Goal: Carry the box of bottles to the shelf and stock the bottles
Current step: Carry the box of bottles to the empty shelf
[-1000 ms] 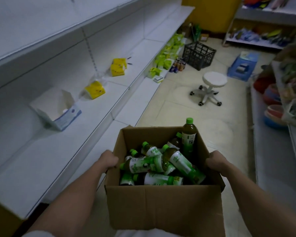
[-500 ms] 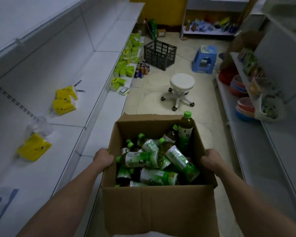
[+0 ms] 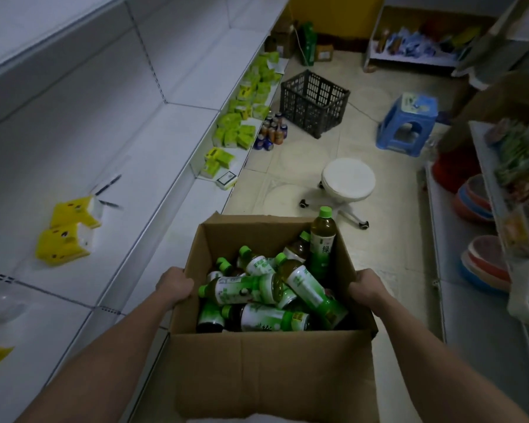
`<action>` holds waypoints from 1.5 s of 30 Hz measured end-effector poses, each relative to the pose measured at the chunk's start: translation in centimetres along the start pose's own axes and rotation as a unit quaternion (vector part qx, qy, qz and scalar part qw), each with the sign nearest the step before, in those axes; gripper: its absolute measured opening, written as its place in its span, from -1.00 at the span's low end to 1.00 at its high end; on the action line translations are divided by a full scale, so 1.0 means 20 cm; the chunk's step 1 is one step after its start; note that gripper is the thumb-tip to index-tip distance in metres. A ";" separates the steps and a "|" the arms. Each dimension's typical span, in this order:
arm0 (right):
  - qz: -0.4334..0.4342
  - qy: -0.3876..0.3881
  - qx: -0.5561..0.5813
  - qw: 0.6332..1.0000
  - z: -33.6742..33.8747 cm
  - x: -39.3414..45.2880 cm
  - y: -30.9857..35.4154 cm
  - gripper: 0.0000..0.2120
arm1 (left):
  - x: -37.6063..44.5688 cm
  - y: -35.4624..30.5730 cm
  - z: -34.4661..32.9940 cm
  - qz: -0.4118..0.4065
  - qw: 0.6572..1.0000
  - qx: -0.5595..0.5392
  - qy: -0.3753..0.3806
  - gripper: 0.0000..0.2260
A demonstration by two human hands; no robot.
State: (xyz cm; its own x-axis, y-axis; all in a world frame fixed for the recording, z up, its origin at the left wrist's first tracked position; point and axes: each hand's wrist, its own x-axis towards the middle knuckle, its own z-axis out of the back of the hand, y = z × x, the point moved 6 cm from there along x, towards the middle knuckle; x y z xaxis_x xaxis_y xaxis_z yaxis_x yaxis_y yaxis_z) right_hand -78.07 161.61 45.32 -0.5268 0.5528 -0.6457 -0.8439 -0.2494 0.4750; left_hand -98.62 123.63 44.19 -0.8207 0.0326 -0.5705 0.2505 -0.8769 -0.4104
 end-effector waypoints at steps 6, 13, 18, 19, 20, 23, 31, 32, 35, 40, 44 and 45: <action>0.037 -0.004 -0.002 0.999 0.30 0.49 0.48 -0.88 | 0.41 -0.46 0.10 0.004 0.999 -0.049 -0.014 -0.84; 0.055 -0.002 -0.017 0.998 0.52 1.23 0.96 -0.79 | 1.00 -1.00 0.29 0.002 0.997 -0.068 -0.036 -0.88; 0.082 0.000 -0.042 0.996 0.71 1.60 1.30 -0.80 | 1.26 -1.26 0.34 0.038 0.993 -0.094 -0.054 -0.88; 0.093 0.006 -0.053 0.994 0.75 1.69 1.37 -0.81 | 1.30 -1.32 0.34 0.048 0.992 -0.100 -0.060 -0.87; 0.106 0.013 -0.066 0.992 0.78 1.79 1.44 -0.81 | 1.35 -1.36 0.33 0.060 0.991 -0.104 -0.067 -0.84; 0.137 0.041 -0.102 0.984 0.87 2.05 1.65 -0.80 | 1.42 -1.49 0.30 0.099 0.982 -0.130 -0.092 -0.80; 0.196 0.090 -0.178 0.960 0.96 2.49 2.21 -0.79 | 1.59 -1.65 0.30 0.184 0.958 -0.176 -0.135 -0.80; 0.203 0.096 -0.184 0.957 0.94 2.54 2.26 -0.81 | 1.62 -1.65 0.30 0.190 0.955 -0.180 -0.137 -0.80; 0.221 0.107 -0.195 0.950 0.86 2.63 2.37 -0.90 | 1.73 -1.63 0.30 0.197 0.950 -0.194 -0.143 -0.82; 0.250 0.124 -0.227 0.933 0.81 2.70 2.56 -0.92 | 1.76 -1.62 0.26 0.231 0.937 -0.219 -0.144 -0.84; 0.255 0.155 -0.257 0.919 0.76 2.79 2.71 -0.87 | 1.78 -1.62 0.26 0.263 0.922 -0.243 -0.150 -0.82; 0.258 0.161 -0.265 0.915 0.74 2.81 2.75 -0.86 | 1.78 -1.62 0.26 0.270 0.918 -0.246 -0.154 -0.82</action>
State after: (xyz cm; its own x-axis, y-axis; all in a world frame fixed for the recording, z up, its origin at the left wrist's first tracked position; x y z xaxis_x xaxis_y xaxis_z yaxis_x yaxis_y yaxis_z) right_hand -152.61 190.82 44.03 -0.7992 0.0112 -0.6010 -0.3608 -0.8086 0.4647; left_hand -138.72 150.73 40.94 -0.5957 -0.5468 -0.5884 0.8032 -0.3992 -0.4423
